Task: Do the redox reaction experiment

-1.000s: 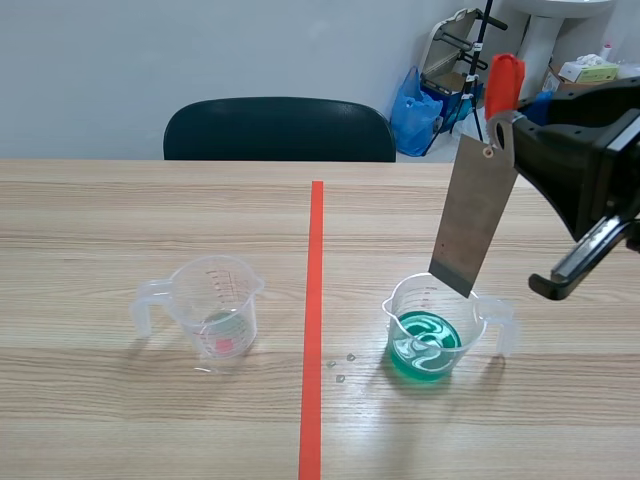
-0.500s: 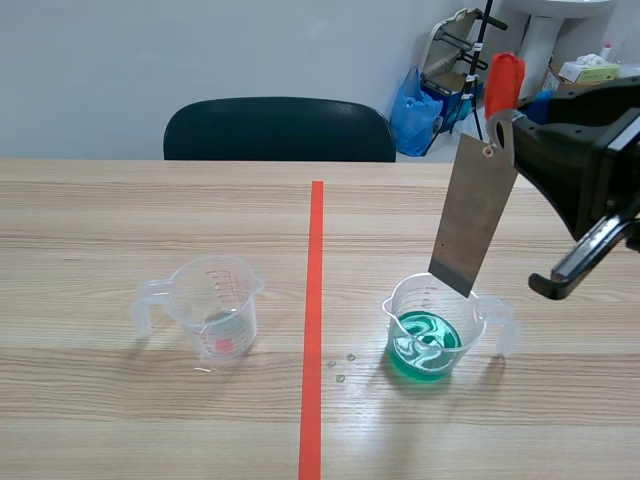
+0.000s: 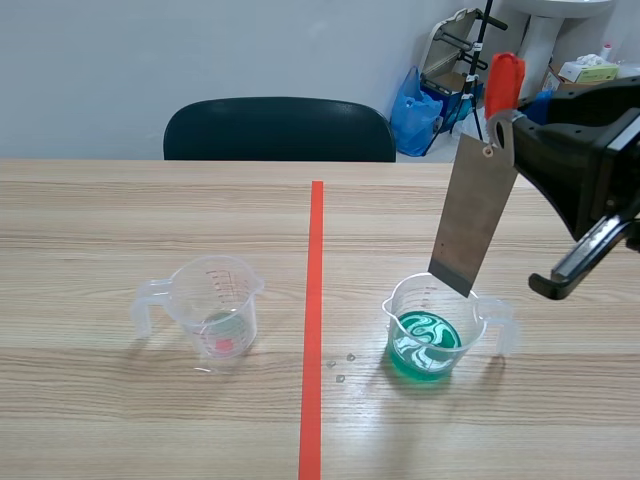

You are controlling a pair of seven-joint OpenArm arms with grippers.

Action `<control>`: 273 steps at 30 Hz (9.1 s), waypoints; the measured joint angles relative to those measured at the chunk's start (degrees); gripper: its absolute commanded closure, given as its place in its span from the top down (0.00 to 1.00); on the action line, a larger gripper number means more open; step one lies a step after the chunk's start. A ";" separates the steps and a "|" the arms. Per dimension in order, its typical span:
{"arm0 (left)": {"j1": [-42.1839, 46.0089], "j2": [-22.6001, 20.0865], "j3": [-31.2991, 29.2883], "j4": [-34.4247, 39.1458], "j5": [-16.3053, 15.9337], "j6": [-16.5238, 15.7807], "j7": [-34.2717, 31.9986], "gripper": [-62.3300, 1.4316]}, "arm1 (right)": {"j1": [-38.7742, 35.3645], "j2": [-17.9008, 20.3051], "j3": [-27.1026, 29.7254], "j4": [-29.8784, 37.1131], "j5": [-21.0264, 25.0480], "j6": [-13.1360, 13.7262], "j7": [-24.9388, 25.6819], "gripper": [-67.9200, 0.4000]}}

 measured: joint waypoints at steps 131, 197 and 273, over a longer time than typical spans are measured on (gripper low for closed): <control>0.00 -0.02 0.00 0.00 0.00 0.00 0.02 1.00 | 50.73 -8.13 -52.13 -27.26 7.89 1.11 -4.96 0.03; 0.00 0.00 0.00 0.00 0.00 0.00 0.02 1.00 | 51.76 -9.42 -53.55 -28.65 7.87 0.90 -5.14 0.03; 0.00 0.00 0.00 0.00 0.00 0.00 0.02 1.00 | 51.74 -9.90 -53.55 -34.03 3.21 0.92 0.46 0.03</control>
